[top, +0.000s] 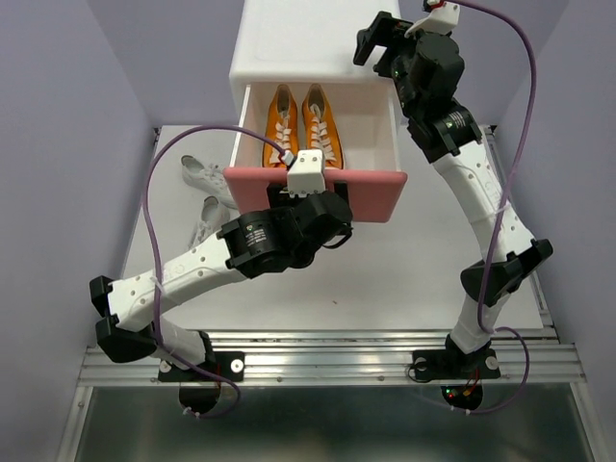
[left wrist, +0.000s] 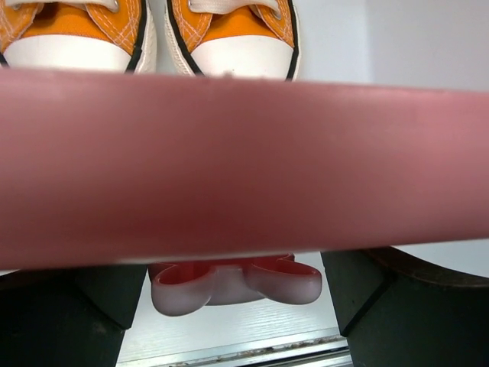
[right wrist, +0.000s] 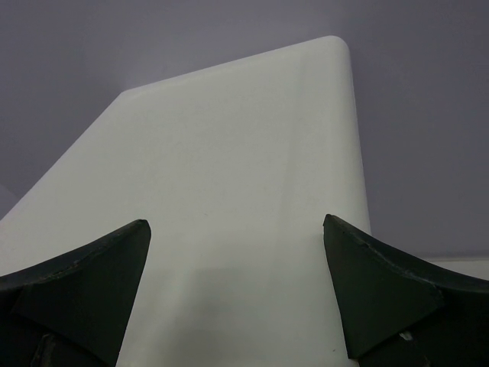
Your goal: Place and organize the shoes in the shoe cabinet
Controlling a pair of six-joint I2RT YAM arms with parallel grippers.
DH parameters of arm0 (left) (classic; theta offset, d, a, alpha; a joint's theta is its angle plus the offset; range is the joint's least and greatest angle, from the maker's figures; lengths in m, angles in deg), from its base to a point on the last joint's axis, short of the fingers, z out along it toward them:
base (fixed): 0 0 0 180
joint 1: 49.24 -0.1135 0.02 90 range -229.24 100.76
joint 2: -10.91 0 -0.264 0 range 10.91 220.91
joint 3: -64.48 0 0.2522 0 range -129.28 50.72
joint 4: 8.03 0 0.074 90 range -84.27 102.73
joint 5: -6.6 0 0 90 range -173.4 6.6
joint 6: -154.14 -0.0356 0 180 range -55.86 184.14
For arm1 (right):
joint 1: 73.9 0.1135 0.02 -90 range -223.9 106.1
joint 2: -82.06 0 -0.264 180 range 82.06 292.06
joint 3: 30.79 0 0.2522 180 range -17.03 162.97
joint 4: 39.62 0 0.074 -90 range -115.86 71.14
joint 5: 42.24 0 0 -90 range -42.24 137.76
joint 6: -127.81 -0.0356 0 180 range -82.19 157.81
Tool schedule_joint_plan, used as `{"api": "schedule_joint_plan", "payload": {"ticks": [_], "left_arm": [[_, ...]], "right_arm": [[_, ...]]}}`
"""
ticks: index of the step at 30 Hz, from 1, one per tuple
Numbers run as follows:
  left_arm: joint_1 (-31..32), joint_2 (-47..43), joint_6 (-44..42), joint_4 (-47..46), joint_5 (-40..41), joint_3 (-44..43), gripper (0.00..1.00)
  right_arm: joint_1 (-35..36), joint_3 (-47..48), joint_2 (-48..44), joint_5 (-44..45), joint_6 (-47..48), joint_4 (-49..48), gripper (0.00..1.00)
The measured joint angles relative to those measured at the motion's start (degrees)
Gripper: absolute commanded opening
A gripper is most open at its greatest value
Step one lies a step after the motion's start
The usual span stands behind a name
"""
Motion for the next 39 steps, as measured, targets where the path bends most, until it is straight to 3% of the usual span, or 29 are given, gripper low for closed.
{"api": "schedule_joint_plan", "payload": {"ticks": [6,12,16,27,39], "left_arm": [[-3.85,3.06,-2.32,-2.86,-3.69,-1.44,0.99],[-15.74,14.62,-6.95,-17.99,-2.56,-9.4,0.99],[-19.71,16.94,-10.71,-24.55,-2.03,-9.51,0.99],[-21.16,19.65,-17.18,-24.41,-6.69,-17.27,0.99],[-22.45,16.96,-17.35,-26.73,-10.64,-13.4,0.99]], "right_arm": [[-0.15,0.55,0.94,0.52,0.46,-0.81,1.0],[-0.09,1.2,1.18,0.52,0.0,-0.02,1.0],[-0.07,1.25,1.29,0.61,0.04,-0.13,1.0],[-0.31,1.25,1.4,1.2,0.48,-0.37,1.0],[-0.35,0.31,0.9,0.5,0.59,-0.83,1.0]]}}
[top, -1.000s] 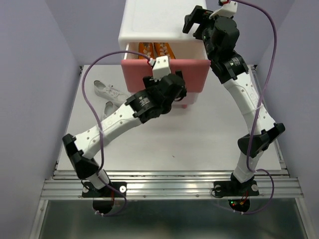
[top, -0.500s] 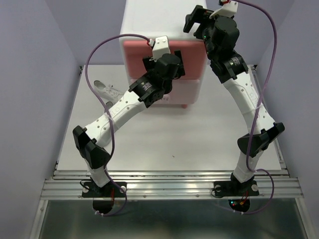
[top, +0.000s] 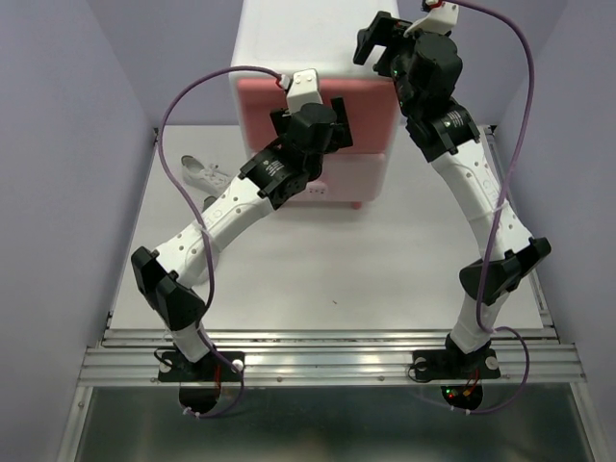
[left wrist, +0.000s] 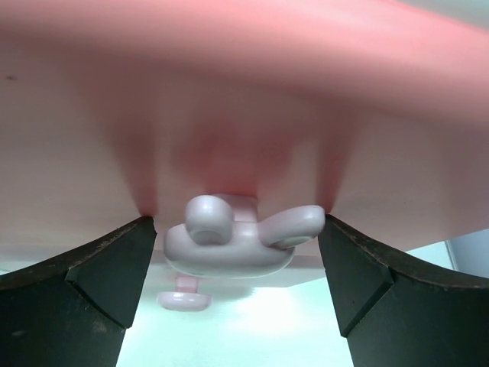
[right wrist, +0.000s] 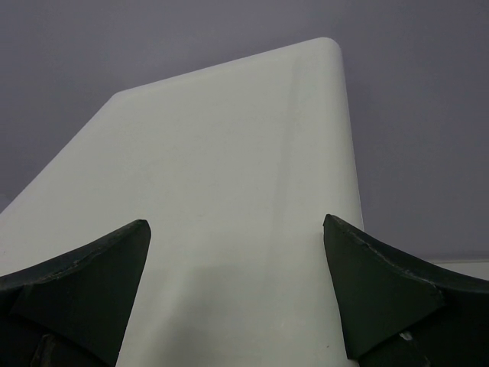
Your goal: Place and organize the shoes in the shoe cabinet
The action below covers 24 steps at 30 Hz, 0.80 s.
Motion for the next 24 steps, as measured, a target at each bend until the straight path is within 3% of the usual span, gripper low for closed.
{"api": "schedule_joint_plan", "payload": {"ticks": [3,9,13,24], "left_arm": [[-1.01,-3.19,0.96,-2.64,-2.19,4.55,0.99],[-3.28,-16.57,6.14,-16.33,-8.46,26.38,0.99],[-3.17,-24.37,6.4,-13.57,-8.39,37.62,0.99],[-3.08,-23.43,5.46,-18.45,-11.17,50.95,0.99]], "right_arm": [[0.0,-0.28,-0.2,-0.22,0.0,0.0,1.0],[1.31,-0.42,-0.9,-0.79,-0.5,1.49,1.0],[1.55,-0.46,-0.92,-0.63,-0.15,1.73,1.0],[1.46,-1.05,-1.03,-0.7,0.79,1.27,1.0]]}}
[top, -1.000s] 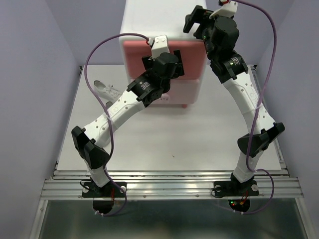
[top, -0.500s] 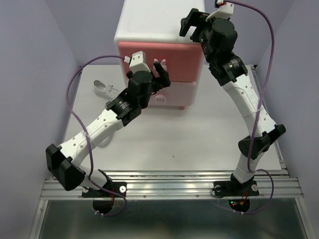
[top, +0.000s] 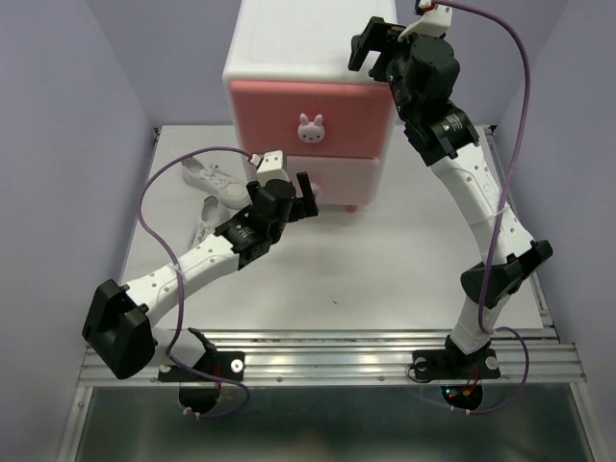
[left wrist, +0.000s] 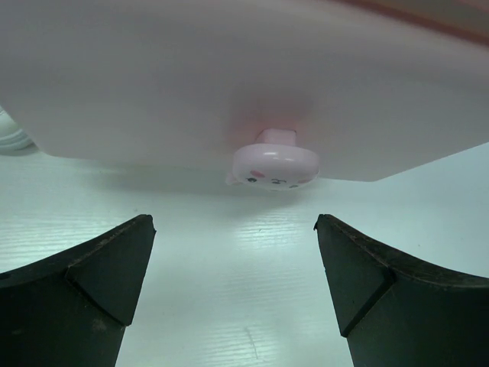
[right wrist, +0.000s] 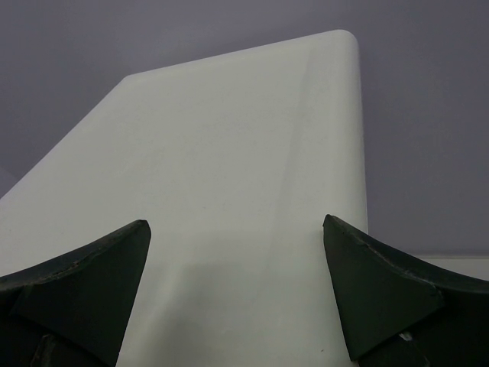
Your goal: Place and organize the shoes in the shoe cabinet
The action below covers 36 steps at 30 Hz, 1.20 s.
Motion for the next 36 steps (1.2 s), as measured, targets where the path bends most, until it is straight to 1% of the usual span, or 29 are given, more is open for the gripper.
{"api": "schedule_joint_plan", "payload": {"ticks": [10,18,19,20,22,23,24,25,26,27,28,32,36], "left_arm": [[0.0,12.55,-5.18,-12.41,-0.42,0.04,0.99],[-0.72,20.11,-6.25,-13.97,1.57,-5.42,0.99],[-0.68,20.57,-6.23,-13.38,1.79,-6.08,0.97],[-0.59,20.81,-6.25,-13.05,1.88,-6.45,0.94],[-0.48,21.27,-6.49,-12.35,2.16,-7.17,0.77],[-0.46,21.46,-6.67,-12.0,2.19,-7.58,0.56],[-0.46,21.57,-6.82,-11.8,2.05,-7.76,0.45],[-0.46,21.62,-6.43,-11.87,1.25,-7.91,0.3],[-0.26,21.64,-7.06,-11.61,1.33,-8.13,0.11],[-0.22,21.64,-7.15,-11.39,1.25,-8.13,0.05],[-0.22,21.64,-7.06,-11.37,1.25,-8.13,0.0],[-0.37,20.7,-7.08,-11.82,0.33,-6.93,0.0],[0.02,16.39,-6.51,-13.31,-0.61,-1.77,0.0]], "right_arm": [[0.0,-0.11,0.04,-0.35,1.79,0.0,1.0],[0.0,-0.22,0.02,-0.57,2.36,-0.09,1.0],[-0.02,-0.39,0.0,-0.61,2.54,-0.44,1.0],[-0.09,-0.5,0.0,-0.61,2.69,-0.61,1.0],[-0.22,-0.83,-0.07,-0.59,2.95,-0.98,1.0],[-0.37,-0.92,-0.07,-0.59,2.97,-1.14,1.0],[-0.42,-1.05,-0.09,-0.59,2.99,-1.36,1.0],[-0.46,-1.16,-0.13,-0.59,2.99,-1.49,1.0],[-0.46,-1.22,-0.17,-0.74,2.93,-1.51,1.0],[-0.42,-1.4,-0.22,-0.72,3.06,-1.55,1.0],[-0.42,-1.51,-0.28,-0.79,3.04,-1.7,1.0],[-0.37,-2.12,-0.63,-0.94,2.93,-2.01,1.0],[-0.07,-2.69,-0.72,-1.4,2.6,-1.99,1.0]]}}
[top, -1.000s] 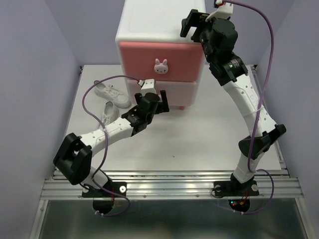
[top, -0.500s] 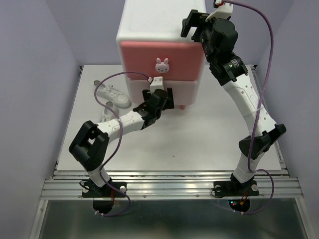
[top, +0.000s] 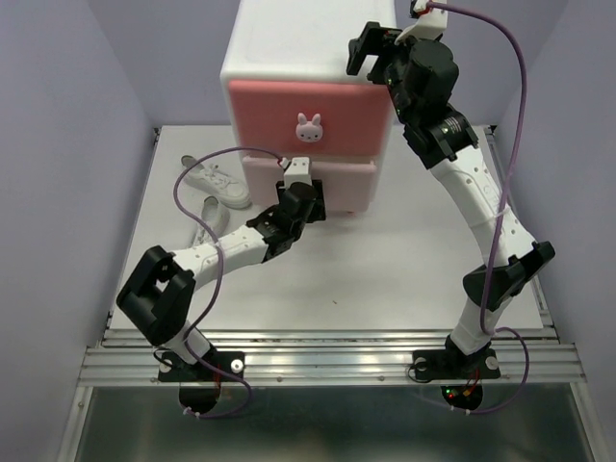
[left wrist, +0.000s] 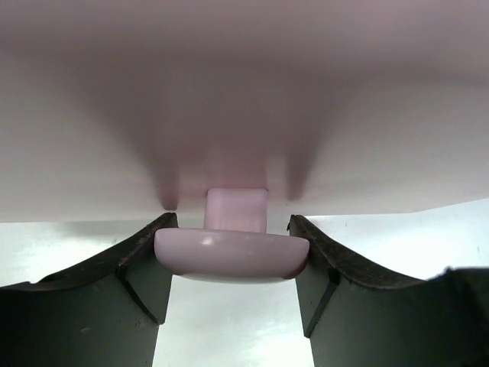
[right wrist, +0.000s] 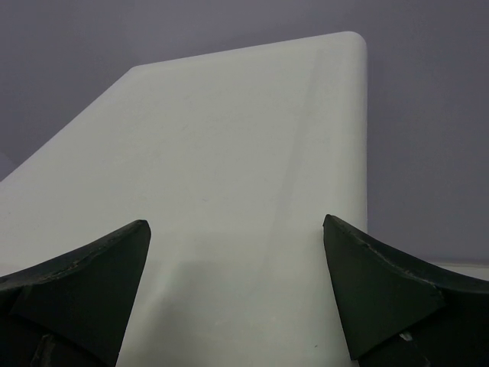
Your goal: Place and organize the shoes in the shoe cabinet
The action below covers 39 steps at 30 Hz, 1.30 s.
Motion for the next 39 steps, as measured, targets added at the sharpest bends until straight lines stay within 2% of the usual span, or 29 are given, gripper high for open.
{"api": "schedule_joint_plan", "payload": {"ticks": [6,12,16,22,23,25,27,28,29,33,39], "left_arm": [[6.43,-10.69,5.66,5.29,4.59,8.31,0.0],[21.33,-21.14,18.51,21.86,11.23,12.63,0.0],[29.88,-24.41,28.79,32.04,14.43,13.97,0.0],[42.18,-24.85,44.13,44.13,20.35,14.36,0.0],[42.86,-24.74,46.05,45.53,20.96,14.1,0.2],[43.12,-24.59,48.24,47.54,21.05,13.11,0.47],[43.41,-24.59,49.7,49.0,21.03,12.35,0.68],[43.5,-24.59,50.51,49.68,21.03,12.04,0.93],[43.54,-24.63,51.3,50.21,20.94,11.89,0.99],[45.46,-25.14,55.65,53.37,13.27,11.69,0.99],[48.02,-25.14,53.55,55.01,8.26,8.31,0.99]], "right_arm": [[0.39,-0.39,0.02,0.17,0.11,0.02,1.0],[0.37,-2.51,-0.52,0.09,0.83,-1.46,1.0],[0.39,-4.72,-1.4,0.22,1.55,-3.56,1.0],[0.39,-5.64,-1.62,0.5,2.14,-4.66,1.0],[0.39,-5.64,-1.64,0.46,2.12,-4.59,1.0],[0.42,-5.64,-1.6,0.42,2.16,-4.66,1.0],[0.42,-5.62,-1.57,0.39,2.1,-4.63,1.0],[0.39,-5.57,-1.55,0.35,2.05,-4.66,1.0],[0.39,-5.55,-1.55,0.33,2.01,-4.61,1.0],[0.33,-5.51,-1.46,0.2,2.03,-4.72,1.0],[0.07,-5.81,-1.51,0.2,1.99,-4.96,1.0]]}}
